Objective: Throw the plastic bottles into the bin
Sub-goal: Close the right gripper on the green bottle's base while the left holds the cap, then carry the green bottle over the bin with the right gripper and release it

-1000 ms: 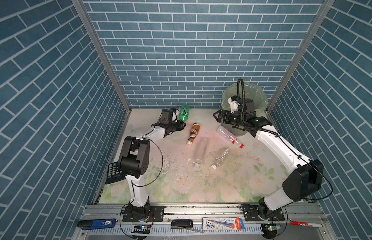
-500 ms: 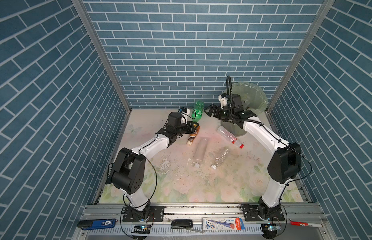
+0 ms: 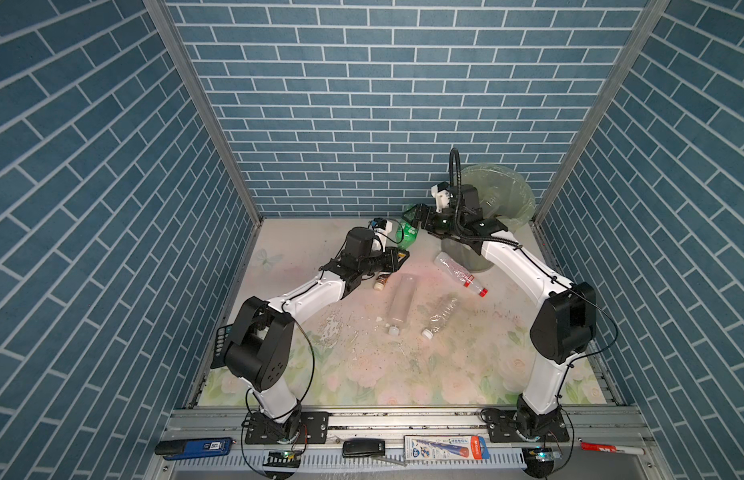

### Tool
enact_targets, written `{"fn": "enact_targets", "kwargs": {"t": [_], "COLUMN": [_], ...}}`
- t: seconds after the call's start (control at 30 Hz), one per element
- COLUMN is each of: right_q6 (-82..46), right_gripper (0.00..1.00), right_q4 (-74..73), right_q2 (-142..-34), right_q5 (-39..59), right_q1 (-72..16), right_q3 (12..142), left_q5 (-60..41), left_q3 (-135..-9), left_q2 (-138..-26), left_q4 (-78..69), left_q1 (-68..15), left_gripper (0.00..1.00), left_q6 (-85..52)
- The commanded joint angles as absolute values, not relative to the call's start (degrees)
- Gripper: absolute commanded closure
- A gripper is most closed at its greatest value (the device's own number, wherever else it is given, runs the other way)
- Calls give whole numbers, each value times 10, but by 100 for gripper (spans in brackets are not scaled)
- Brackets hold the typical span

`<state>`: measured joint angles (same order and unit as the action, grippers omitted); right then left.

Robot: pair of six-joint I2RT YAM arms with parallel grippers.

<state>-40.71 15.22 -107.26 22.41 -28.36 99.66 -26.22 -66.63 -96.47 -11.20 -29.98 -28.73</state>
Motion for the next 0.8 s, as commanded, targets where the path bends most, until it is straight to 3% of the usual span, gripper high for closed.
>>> {"fn": "enact_targets", "kwargs": {"t": [0.0, 0.2, 0.37, 0.53, 0.67, 0.77], "right_q6": [-426, -431, -427, -405, -377, -354], "right_gripper": [11, 20, 36, 51, 54, 55], "right_q4": [145, 146, 149, 163, 190, 211], "right_q2": [-1087, -1090, -1086, -1073, -1062, -1055], "right_q5": [233, 229, 229, 216, 194, 180], "right_q1": [-287, -288, -288, -288, -288, -285], "right_q3": [1028, 1031, 1038, 1048, 1065, 1083], "left_q5": [-269, -270, -273, -268, -264, -259], "left_q3": [-655, -651, -656, -657, -664, -667], "left_q2": [-936, -926, -929, -922, -911, -898], "left_q4": [-139, -140, -135, -129, -115, -109], "left_q1": [-309, -322, -332, -332, -331, -332], "left_gripper": [74, 74, 72, 57, 47, 33], "left_q6": [-283, -276, -272, -273, -270, -269]}}
